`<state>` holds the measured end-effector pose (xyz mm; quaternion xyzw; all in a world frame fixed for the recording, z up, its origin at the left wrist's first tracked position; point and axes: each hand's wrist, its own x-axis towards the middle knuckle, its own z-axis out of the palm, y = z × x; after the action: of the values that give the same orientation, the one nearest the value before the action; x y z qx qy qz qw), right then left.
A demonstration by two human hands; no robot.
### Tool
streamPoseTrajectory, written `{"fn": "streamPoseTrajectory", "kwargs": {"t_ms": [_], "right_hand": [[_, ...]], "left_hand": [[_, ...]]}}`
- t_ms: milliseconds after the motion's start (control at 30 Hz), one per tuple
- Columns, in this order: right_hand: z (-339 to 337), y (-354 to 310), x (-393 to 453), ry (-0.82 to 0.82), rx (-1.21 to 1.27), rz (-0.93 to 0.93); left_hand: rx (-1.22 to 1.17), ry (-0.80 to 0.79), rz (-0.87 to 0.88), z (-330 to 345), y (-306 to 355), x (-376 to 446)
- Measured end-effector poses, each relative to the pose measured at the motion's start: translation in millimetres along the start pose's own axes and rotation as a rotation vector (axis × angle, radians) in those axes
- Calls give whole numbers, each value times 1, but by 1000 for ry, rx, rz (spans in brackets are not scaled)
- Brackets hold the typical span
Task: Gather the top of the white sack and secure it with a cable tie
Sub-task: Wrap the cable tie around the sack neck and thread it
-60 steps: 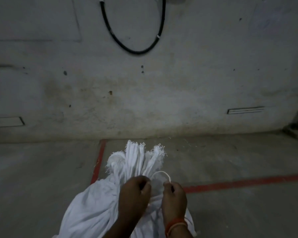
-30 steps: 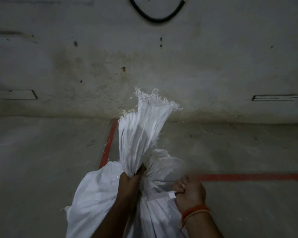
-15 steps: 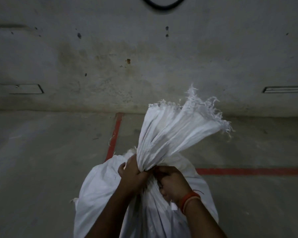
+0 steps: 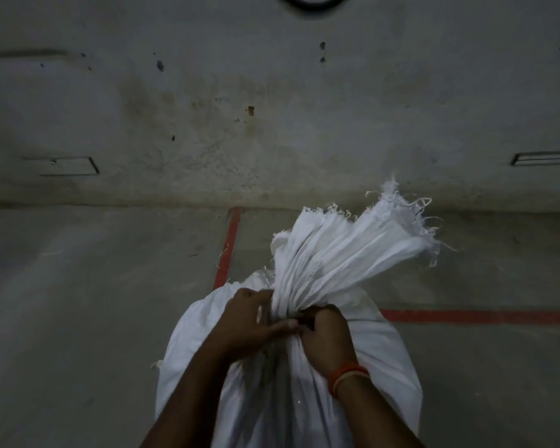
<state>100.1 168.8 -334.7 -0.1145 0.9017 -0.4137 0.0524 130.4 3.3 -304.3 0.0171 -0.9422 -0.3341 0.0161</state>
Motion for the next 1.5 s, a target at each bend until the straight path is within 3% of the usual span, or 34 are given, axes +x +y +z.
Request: {"fn": "streamPoseTrajectory", "kwargs": {"t_ms": [67, 133, 300, 433, 533, 733, 867, 1033, 1300, 1500], "right_hand": [[4, -2, 0, 25, -7, 25], [7, -1, 1, 35, -12, 42], [7, 0, -4, 57, -53, 75], [0, -8, -13, 74, -45, 112], [-2, -10, -19, 92, -33, 112], [-16, -7, -62, -1, -147, 123], [-27, -3, -91, 9, -64, 247], [-28, -9, -109, -23, 20, 225], [-21, 0, -89, -130, 83, 206], [-19, 6, -69, -189, 180, 233]], "left_hand": [[47, -29, -38, -10, 0, -15], [56, 53, -135, -12, 0, -30], [-383, 141, -410, 5, 0, -53], [-420, 255, -505, 13, 5, -62], [-460, 254, -599, 23, 16, -67], [-614, 62, -647, 38, 17, -83], [-759, 62, -691, 41, 27, -97], [-995, 77, -704, 49, 34, -98], [-1267, 371, -745, 49, 25, -71], [-970, 498, -714, 52, 32, -60]]}}
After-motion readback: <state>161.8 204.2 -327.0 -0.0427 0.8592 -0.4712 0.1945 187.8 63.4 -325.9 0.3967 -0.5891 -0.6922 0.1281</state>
